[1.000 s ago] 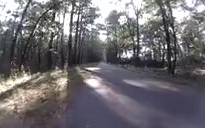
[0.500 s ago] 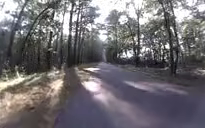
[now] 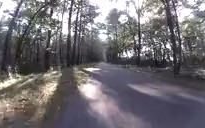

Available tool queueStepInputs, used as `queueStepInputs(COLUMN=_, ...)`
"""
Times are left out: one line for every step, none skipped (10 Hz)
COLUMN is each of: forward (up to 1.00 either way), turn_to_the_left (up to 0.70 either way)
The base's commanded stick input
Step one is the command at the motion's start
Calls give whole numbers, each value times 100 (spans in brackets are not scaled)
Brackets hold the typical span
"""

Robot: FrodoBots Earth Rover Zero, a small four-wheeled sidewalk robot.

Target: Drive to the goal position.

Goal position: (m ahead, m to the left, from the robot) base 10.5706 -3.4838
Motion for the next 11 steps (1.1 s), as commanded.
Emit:
queueStepInputs(forward=70, turn_to_the_left=-1)
queueStepInputs(forward=70, turn_to_the_left=-1)
queueStepInputs(forward=70, turn_to_the_left=-1)
queueStepInputs(forward=70, turn_to_the_left=-1)
queueStepInputs(forward=70, turn_to_the_left=-1)
queueStepInputs(forward=70, turn_to_the_left=-1)
queueStepInputs(forward=70, turn_to_the_left=-1)
queueStepInputs(forward=70, turn_to_the_left=-1)
queueStepInputs(forward=70, turn_to_the_left=-1)
queueStepInputs(forward=70, turn_to_the_left=-1)
queueStepInputs(forward=70, turn_to_the_left=-1)
